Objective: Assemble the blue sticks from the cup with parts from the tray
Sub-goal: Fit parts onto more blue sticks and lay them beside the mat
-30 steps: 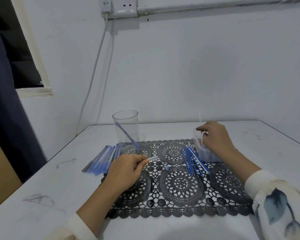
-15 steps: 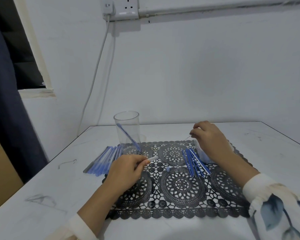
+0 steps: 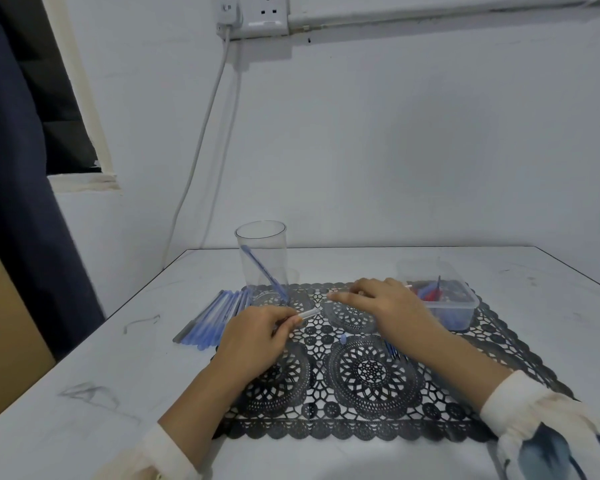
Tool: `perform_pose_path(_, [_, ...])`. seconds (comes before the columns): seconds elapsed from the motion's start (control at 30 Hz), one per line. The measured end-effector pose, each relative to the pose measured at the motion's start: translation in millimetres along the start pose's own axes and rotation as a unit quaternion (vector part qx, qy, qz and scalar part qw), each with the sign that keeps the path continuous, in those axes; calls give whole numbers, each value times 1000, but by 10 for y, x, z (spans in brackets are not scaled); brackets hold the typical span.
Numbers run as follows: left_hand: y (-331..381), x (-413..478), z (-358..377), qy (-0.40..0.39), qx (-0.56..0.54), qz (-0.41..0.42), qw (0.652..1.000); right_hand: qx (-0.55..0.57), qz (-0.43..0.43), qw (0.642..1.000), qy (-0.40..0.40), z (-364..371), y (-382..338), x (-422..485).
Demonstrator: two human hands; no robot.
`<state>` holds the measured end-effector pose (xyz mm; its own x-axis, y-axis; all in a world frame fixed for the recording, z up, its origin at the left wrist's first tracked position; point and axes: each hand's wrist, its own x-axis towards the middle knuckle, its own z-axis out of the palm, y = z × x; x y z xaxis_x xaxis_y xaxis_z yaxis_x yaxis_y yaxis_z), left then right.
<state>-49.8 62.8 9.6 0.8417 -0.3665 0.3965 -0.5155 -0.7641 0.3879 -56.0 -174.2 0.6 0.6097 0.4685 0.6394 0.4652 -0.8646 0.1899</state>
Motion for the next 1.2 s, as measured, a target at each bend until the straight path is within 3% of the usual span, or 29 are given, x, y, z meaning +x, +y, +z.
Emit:
perform_pose_path(0.57, [25,-27,-13,-5,-3,18,1000,-29,-15,999,-19,32,-108,-33])
perform_pose_path(1.07, [43,-31,-3,5,11,26,1000,-13,-15,1000,24,0,-175,-34])
perform_pose_path(1.2, [45,-27,1,6,12,28,1000,-1,30,998,52,23,-188,-37])
